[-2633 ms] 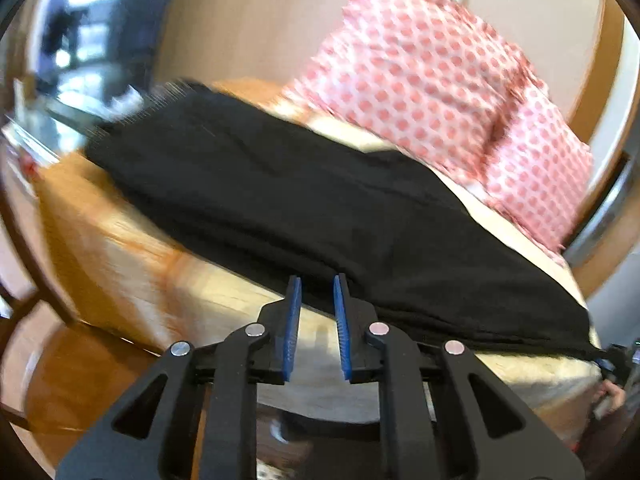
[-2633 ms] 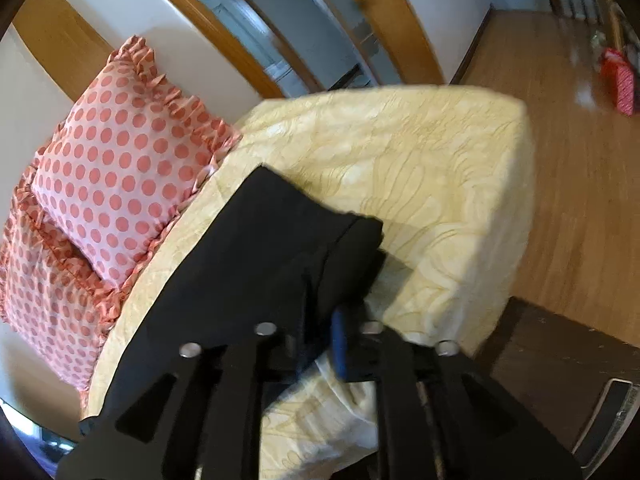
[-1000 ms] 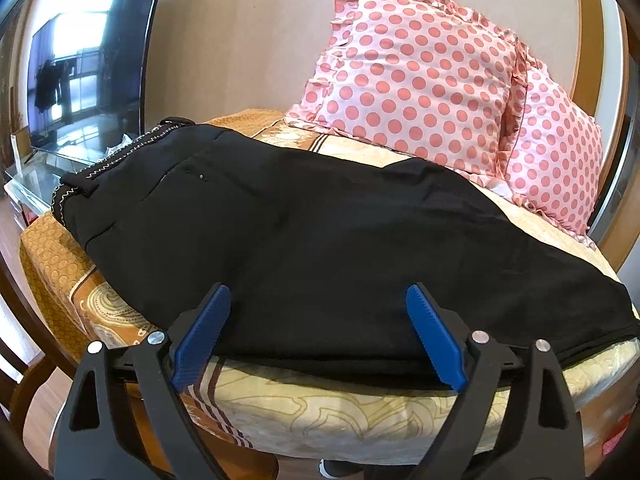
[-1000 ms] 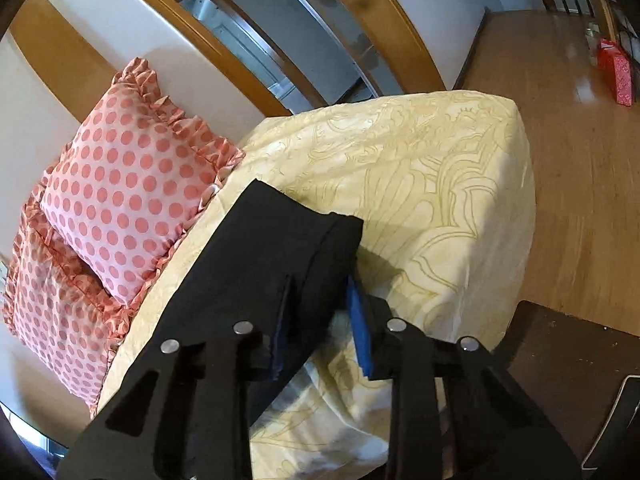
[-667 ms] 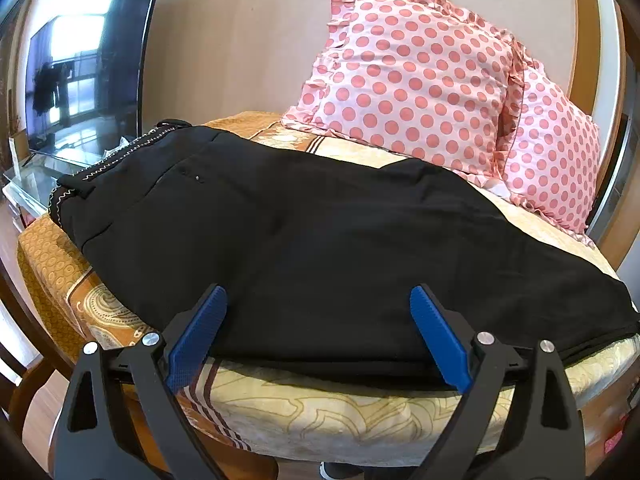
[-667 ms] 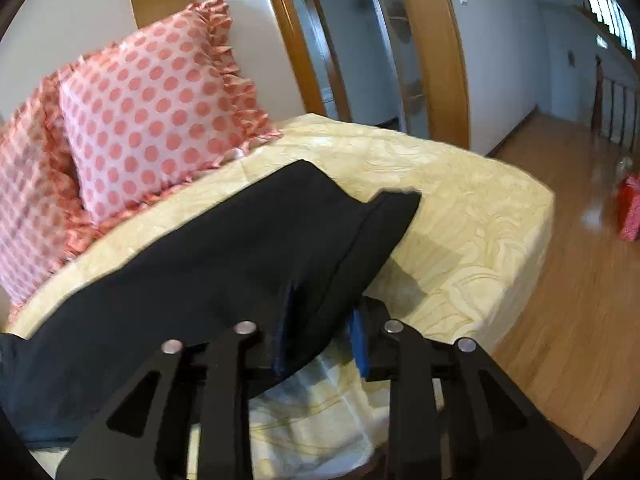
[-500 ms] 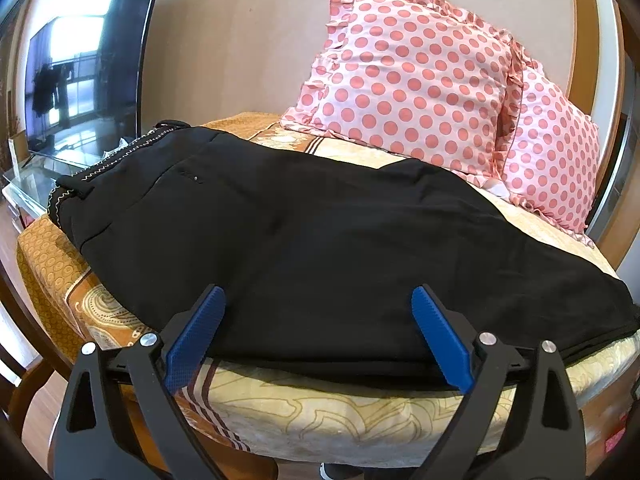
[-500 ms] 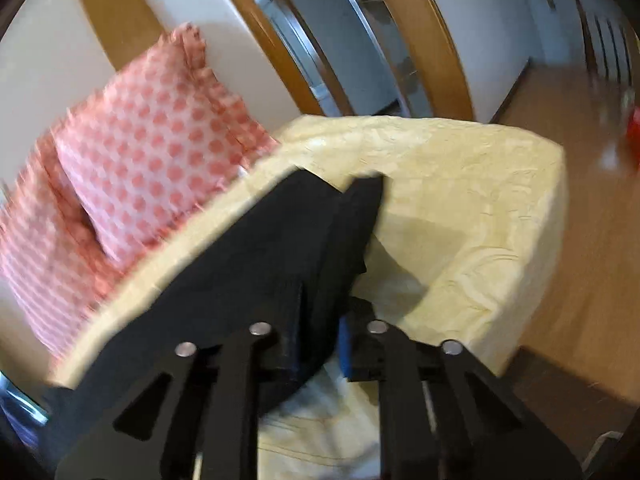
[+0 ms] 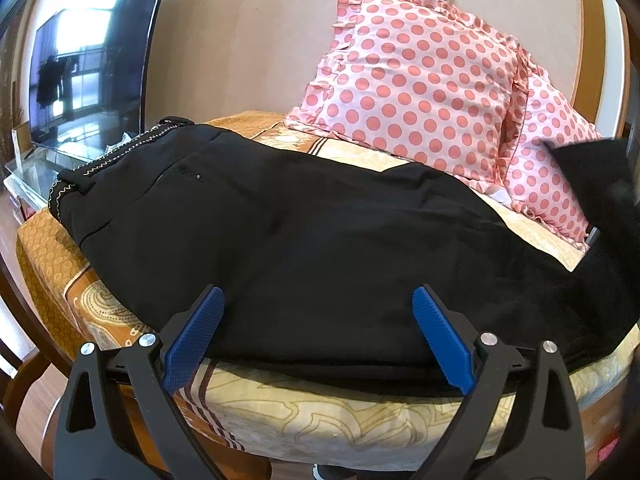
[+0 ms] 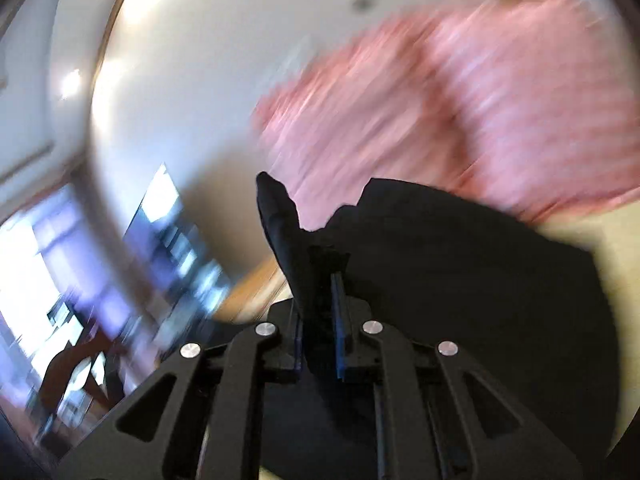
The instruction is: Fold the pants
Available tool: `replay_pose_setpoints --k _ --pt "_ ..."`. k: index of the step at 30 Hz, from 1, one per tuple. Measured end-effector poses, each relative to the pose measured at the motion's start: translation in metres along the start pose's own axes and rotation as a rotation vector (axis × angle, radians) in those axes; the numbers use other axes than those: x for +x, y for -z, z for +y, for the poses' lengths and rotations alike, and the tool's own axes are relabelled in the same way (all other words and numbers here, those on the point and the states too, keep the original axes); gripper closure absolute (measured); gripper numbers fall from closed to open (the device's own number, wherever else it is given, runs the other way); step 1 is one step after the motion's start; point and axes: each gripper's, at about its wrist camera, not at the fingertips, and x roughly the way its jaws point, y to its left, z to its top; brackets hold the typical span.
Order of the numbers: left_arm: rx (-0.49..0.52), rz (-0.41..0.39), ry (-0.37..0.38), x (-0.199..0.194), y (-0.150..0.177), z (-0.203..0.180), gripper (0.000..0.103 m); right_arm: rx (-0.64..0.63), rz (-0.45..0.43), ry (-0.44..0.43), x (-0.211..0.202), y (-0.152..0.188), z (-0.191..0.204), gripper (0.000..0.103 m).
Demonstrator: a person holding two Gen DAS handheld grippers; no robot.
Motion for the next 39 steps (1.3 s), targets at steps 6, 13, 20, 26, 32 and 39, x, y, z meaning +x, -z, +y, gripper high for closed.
replay_pose_setpoints --k 6,13,20,26,32,39 --pt "-0.012 0.010 0.020 0.000 -0.002 0.003 0.006 0.056 0.156 -0.044 0.070 0.035 0.015 0.094" --pt "-0.023 -0.004 0.039 -0.002 0.000 0.006 0.006 -0.260 0.253 0.032 0.091 0.056 0.067 0.085" --pt "-0.069 -0.034 0.074 -0.029 -0.006 0.015 0.006 -0.371 0.201 -0.065 0.071 0.054 0.089 0.049" --pt "-0.190 -0.097 -0.043 -0.054 -0.025 0.058 0.006 -0.302 0.343 0.040 0.121 0.062 0.076 0.047" --pt "-0.381 -0.023 -0.079 -0.043 -0.041 0.121 0.006 -0.345 0.300 0.024 0.107 0.066 0.082 0.043" --pt "-0.535 0.089 0.025 -0.012 -0.056 0.159 0.006 -0.350 0.292 0.020 0.105 0.075 0.079 0.043"
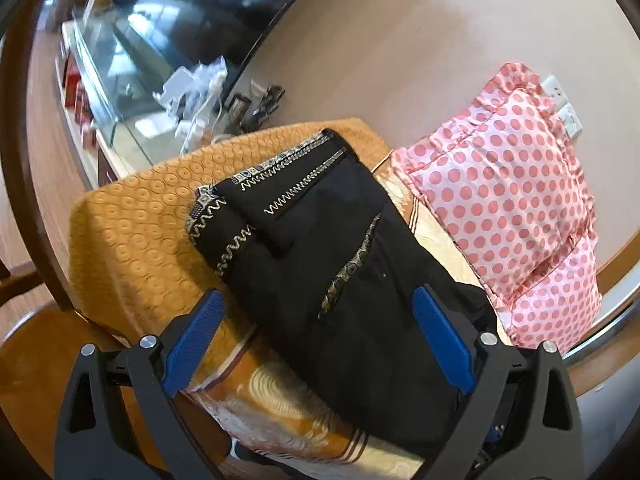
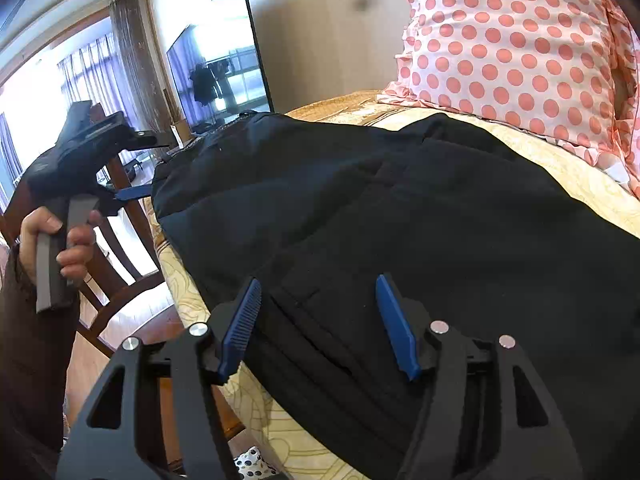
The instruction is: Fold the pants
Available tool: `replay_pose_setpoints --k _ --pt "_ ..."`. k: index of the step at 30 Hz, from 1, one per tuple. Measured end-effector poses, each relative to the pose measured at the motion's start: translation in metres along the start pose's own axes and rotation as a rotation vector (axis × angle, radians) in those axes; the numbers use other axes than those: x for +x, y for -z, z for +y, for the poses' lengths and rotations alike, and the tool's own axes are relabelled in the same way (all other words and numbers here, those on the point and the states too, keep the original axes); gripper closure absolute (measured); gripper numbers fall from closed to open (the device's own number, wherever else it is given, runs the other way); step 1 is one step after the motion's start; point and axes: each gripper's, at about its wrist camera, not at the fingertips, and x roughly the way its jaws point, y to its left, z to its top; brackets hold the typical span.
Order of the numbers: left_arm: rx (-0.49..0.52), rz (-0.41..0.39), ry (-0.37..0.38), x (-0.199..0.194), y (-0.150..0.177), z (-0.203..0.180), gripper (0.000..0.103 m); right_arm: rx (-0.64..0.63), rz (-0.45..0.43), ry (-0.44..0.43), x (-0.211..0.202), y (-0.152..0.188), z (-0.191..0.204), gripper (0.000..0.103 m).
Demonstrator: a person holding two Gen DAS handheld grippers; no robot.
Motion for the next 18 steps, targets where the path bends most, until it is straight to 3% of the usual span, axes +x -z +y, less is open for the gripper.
replay_pose_setpoints --k 9,11,13,17,18 --pt "-0.106 0.005 0.004 0.019 -0.011 0.002 0.006 0.001 -0.018 -0.012 0.006 0.004 0.000 0.041" --pt "-0.127 -0.005 0.015 0.021 -0.010 0.002 0.011 0.001 -0.024 -0.016 0.006 0.004 0.000 0.040" --pt "-0.126 -0.020 -0.005 0.021 -0.007 0.001 0.020 0.003 -0.029 -0.021 0.007 0.004 0.000 0.038" --pt "-0.181 -0.047 -0.023 0.015 -0.003 0.016 0.068 -0.014 -0.038 -0.018 0.009 0.005 0.005 0.031" --pt "-0.191 -0.064 -0.003 0.011 -0.001 0.019 0.073 -0.021 -0.039 -0.013 0.010 0.005 0.007 0.031"
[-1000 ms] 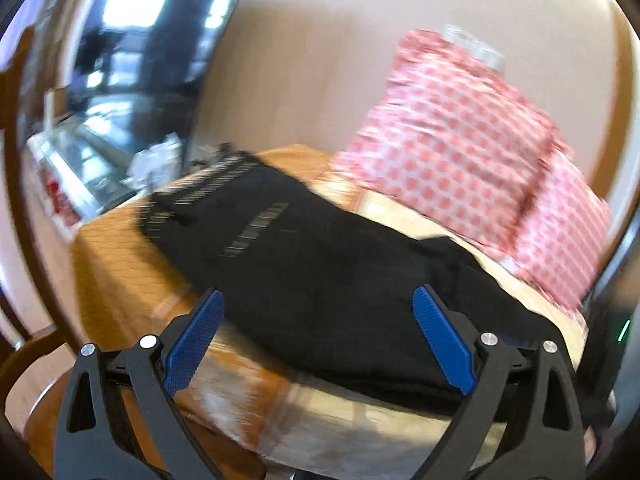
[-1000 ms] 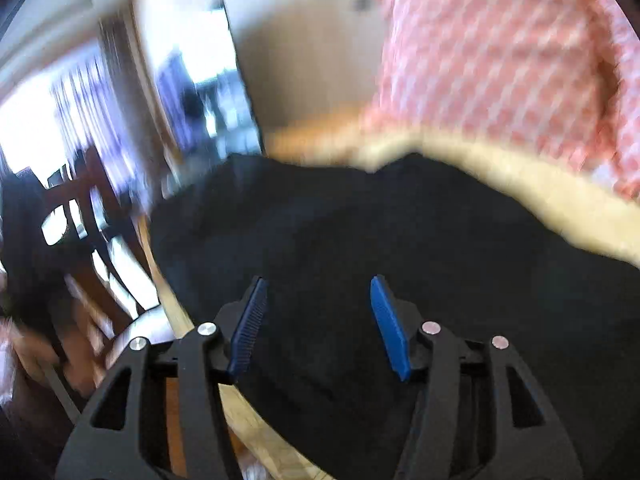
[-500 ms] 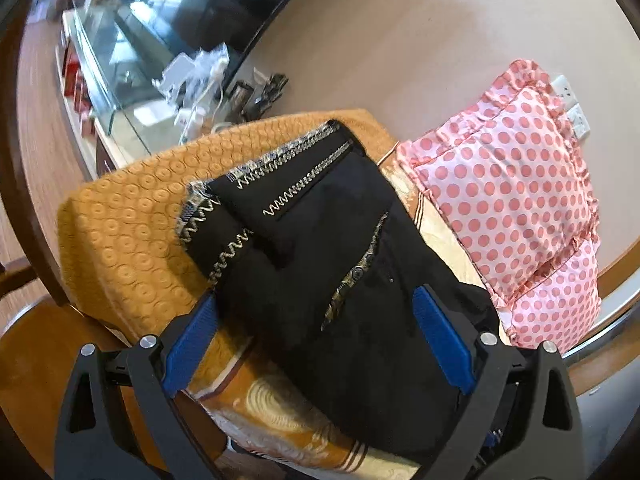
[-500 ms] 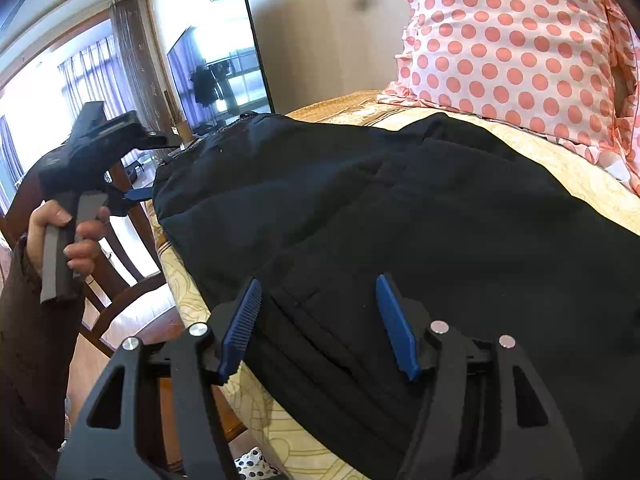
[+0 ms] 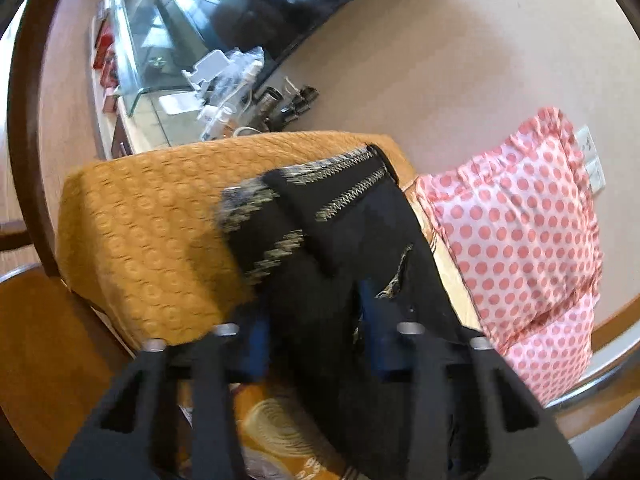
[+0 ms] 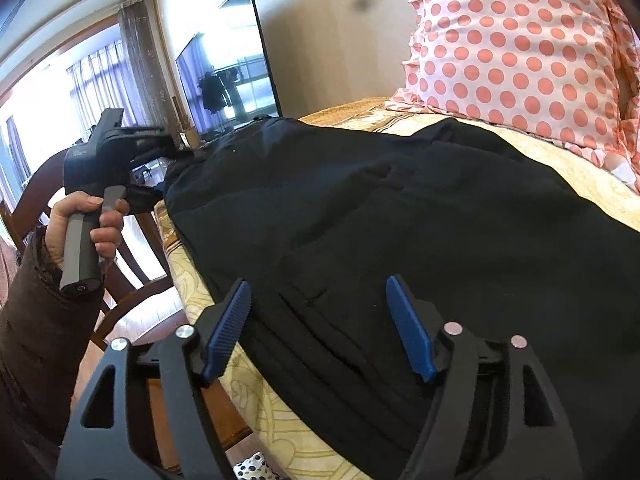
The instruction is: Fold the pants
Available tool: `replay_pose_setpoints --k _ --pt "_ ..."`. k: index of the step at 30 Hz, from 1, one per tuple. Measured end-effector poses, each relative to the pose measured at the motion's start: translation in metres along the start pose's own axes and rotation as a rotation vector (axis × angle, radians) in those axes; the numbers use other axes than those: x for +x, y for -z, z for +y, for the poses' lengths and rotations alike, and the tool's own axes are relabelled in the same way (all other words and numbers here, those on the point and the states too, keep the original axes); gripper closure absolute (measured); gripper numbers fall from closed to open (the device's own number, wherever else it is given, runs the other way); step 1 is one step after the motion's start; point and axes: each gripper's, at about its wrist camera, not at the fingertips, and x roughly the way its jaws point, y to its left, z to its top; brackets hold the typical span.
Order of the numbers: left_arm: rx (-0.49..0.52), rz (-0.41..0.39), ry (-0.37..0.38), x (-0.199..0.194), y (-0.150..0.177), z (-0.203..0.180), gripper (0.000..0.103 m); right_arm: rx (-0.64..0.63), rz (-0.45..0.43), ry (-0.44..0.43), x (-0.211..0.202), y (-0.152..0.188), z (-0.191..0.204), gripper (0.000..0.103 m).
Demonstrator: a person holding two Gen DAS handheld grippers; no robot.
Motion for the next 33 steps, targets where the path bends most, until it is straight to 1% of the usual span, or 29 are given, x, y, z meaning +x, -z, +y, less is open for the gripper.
replay_pose_setpoints --k 2,3,5,7,8,9,11,12,13,16,17,18,19,20,21,22,23,25,26,27,28,30,31,33 --pt "0.036 -0.031 -0.001 -0.006 0.003 -0.004 0.074 -0.012 -0.001 0.005 0.000 0.000 0.002 0.029" --pt "0.073 -0.048 -0.031 -0.009 0.006 -0.012 0.074 -0.013 -0.002 0.004 0.000 0.000 0.003 0.029" --pt "0.094 -0.067 -0.079 -0.009 0.008 -0.021 0.072 -0.015 -0.002 0.002 0.000 0.001 0.003 0.029" --pt "0.108 -0.054 -0.129 -0.004 0.007 -0.027 0.071 -0.016 -0.003 -0.002 -0.001 0.001 0.002 0.029" --pt "0.105 -0.051 -0.144 -0.003 0.007 -0.028 0.067 -0.015 -0.006 -0.005 -0.001 0.001 0.002 0.029" --pt "0.114 -0.040 -0.150 0.000 0.006 -0.030 0.055 -0.015 -0.007 -0.006 -0.001 0.002 0.002 0.029" --pt "0.126 0.023 -0.158 0.011 0.004 -0.030 0.040 -0.015 -0.007 -0.006 -0.001 0.002 0.002 0.029" --pt "0.129 0.010 -0.150 0.010 0.004 -0.031 0.038 -0.016 -0.006 -0.008 -0.001 0.002 0.002 0.029" --pt "0.112 0.009 -0.144 0.010 0.003 -0.030 0.038 -0.016 -0.008 -0.009 -0.001 0.002 0.002 0.029" --pt "0.022 -0.010 -0.081 0.007 -0.002 -0.018 0.038 -0.015 -0.011 -0.016 -0.002 0.003 0.001 0.029" --pt "-0.021 -0.018 -0.054 0.006 -0.004 -0.012 0.045 -0.015 -0.012 -0.018 -0.003 0.003 0.001 0.029" --pt "-0.067 -0.023 -0.030 0.005 -0.007 -0.003 0.056 -0.015 -0.014 -0.021 -0.003 0.003 0.000 0.029" --pt "-0.098 -0.024 -0.019 0.006 -0.008 0.003 0.064 -0.015 -0.015 -0.025 -0.003 0.004 0.000 0.029" --pt "-0.128 -0.020 0.000 0.006 -0.008 0.010 0.073 -0.015 -0.016 -0.026 -0.003 0.004 0.000 0.029" --pt "-0.136 -0.023 0.011 0.006 -0.008 0.011 0.078 -0.016 -0.018 -0.027 -0.003 0.004 0.000 0.029" --pt "-0.120 -0.029 0.011 0.004 -0.006 0.009 0.083 -0.017 -0.020 -0.027 -0.004 0.005 0.000 0.029" --pt "-0.087 -0.053 0.007 0.000 -0.004 0.003 0.088 -0.018 -0.021 -0.027 -0.004 0.005 0.000 0.029" --pt "0.013 -0.121 -0.007 -0.012 0.002 -0.020 0.090 -0.021 -0.023 -0.029 -0.005 0.006 0.000 0.029" --pt "0.077 -0.155 -0.005 -0.019 0.005 -0.035 0.091 -0.021 -0.024 -0.031 -0.005 0.006 0.000 0.029" --pt "0.170 -0.188 -0.008 -0.027 0.009 -0.059 0.091 -0.019 -0.026 -0.034 -0.006 0.006 -0.001 0.029" --pt "0.236 -0.208 -0.005 -0.032 0.014 -0.077 0.091 -0.016 -0.028 -0.037 -0.006 0.006 -0.001 0.029" --pt "0.324 -0.224 0.012 -0.037 0.021 -0.106 0.092 -0.001 -0.032 -0.048 -0.007 0.006 -0.004 0.029" --pt "0.357 -0.226 0.024 -0.038 0.026 -0.118 0.092 0.009 -0.033 -0.056 -0.008 0.005 -0.006 0.029" --pt "0.404 -0.215 0.052 -0.038 0.033 -0.140 0.092 0.067 -0.047 -0.075 -0.019 0.005 -0.016 0.029"
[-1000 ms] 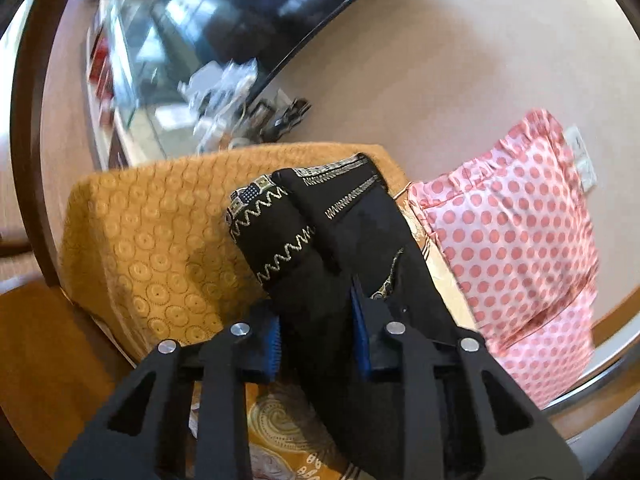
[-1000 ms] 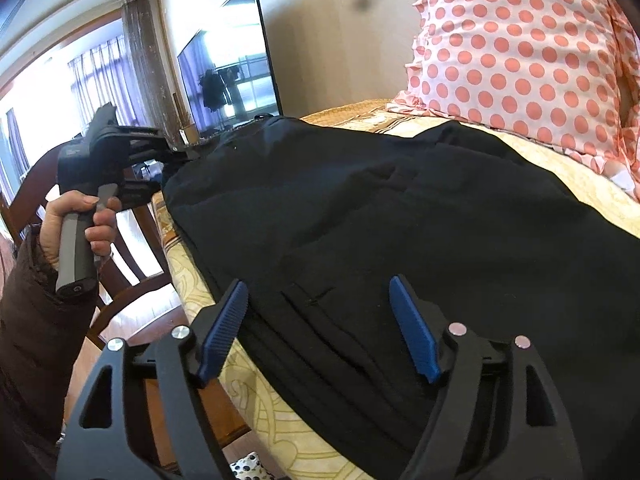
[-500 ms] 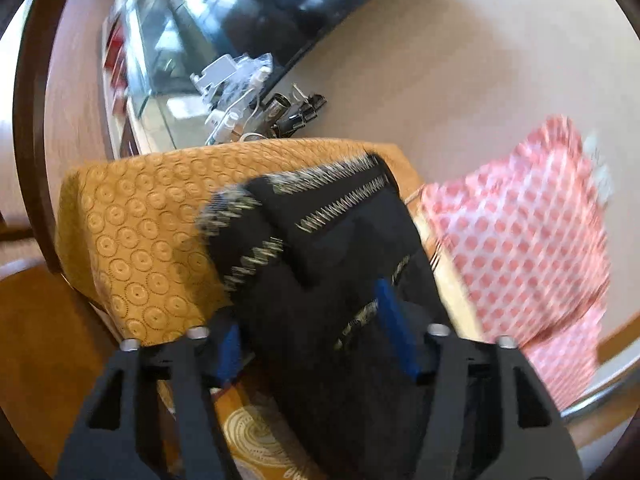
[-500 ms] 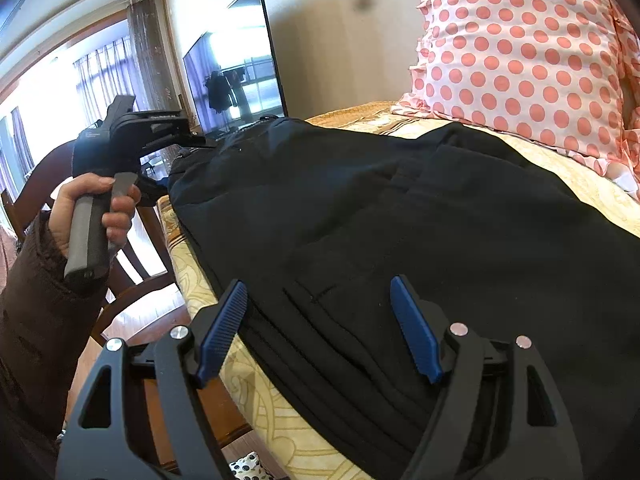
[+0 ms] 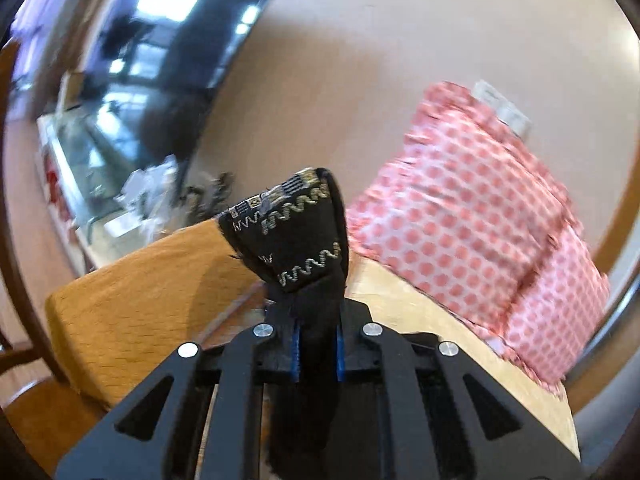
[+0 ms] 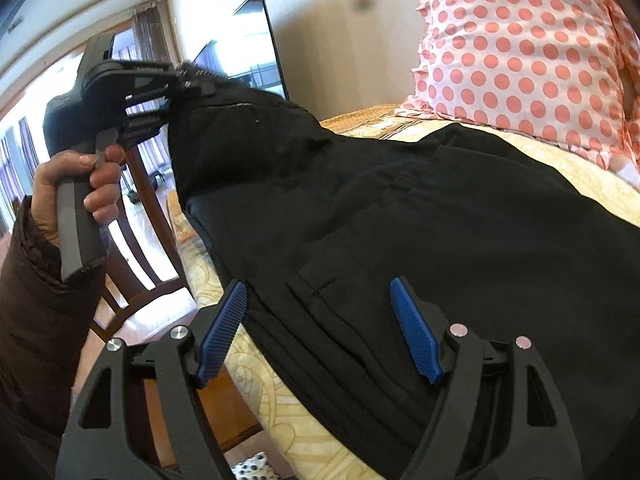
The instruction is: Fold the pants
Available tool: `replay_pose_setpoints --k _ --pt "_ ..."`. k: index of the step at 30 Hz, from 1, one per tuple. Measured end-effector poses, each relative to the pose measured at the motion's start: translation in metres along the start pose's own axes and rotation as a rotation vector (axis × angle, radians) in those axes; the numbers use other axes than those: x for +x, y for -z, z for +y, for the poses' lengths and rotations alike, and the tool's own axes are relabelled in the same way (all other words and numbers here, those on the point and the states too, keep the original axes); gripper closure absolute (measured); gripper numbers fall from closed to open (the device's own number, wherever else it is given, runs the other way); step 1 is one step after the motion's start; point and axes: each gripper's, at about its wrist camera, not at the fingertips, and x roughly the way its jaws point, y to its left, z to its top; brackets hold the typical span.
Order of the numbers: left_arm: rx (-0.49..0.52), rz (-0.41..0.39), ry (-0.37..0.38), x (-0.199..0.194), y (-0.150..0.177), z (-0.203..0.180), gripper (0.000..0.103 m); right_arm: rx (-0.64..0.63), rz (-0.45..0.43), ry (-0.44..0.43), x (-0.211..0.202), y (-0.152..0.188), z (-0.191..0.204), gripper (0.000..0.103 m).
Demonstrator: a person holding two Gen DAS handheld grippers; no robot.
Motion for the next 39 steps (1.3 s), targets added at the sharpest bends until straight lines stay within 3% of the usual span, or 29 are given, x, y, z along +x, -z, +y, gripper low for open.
replay_pose_setpoints --k 5,9,11,13,15,18,19,20,23,26,28,32,35,39 --pt "0.139 0.023 0.115 -0.004 0.004 -0.074 0.093 0.121 -0.097 0.067 -0.062 0.003 -0.035 0.022" --pt "0.298 0.038 0.313 -0.018 0.033 -0.155 0.093 0.230 -0.185 0.155 -0.119 0.018 -0.067 0.022" --pt "0.366 0.097 0.421 -0.022 0.059 -0.192 0.093 0.298 -0.237 0.238 -0.152 0.032 -0.086 0.021" --pt "0.462 0.198 0.536 -0.024 0.106 -0.231 0.093 0.359 -0.274 0.318 -0.180 0.047 -0.103 0.021" --pt "0.564 0.307 0.596 -0.020 0.157 -0.259 0.093 0.435 -0.306 0.416 -0.210 0.067 -0.123 0.021" --pt "0.694 0.464 0.586 -0.005 0.232 -0.279 0.093 0.554 -0.333 0.512 -0.245 0.091 -0.149 0.021" --pt "0.704 0.477 0.577 -0.002 0.243 -0.279 0.093 0.586 -0.340 0.519 -0.254 0.099 -0.154 0.021" --pt "0.708 0.461 0.570 -0.004 0.247 -0.278 0.093 0.612 -0.356 0.504 -0.261 0.103 -0.159 0.021" --pt "0.616 0.426 0.588 -0.010 0.216 -0.279 0.093 0.624 -0.390 0.432 -0.268 0.104 -0.163 0.021" --pt "0.617 0.280 0.556 -0.033 0.190 -0.291 0.093 0.666 -0.375 0.372 -0.255 0.102 -0.171 0.021" --pt "0.708 0.268 0.526 -0.037 0.209 -0.308 0.093 0.682 -0.370 0.380 -0.254 0.101 -0.169 0.021" --pt "0.868 0.411 0.470 -0.024 0.272 -0.312 0.091 0.674 -0.393 0.395 -0.262 0.096 -0.170 0.021" --pt "0.949 0.317 0.435 -0.041 0.291 -0.305 0.090 0.623 -0.417 0.398 -0.271 0.080 -0.166 0.021" --pt "0.973 0.309 0.473 -0.044 0.291 -0.294 0.089 0.542 -0.455 0.289 -0.275 0.044 -0.155 0.021"
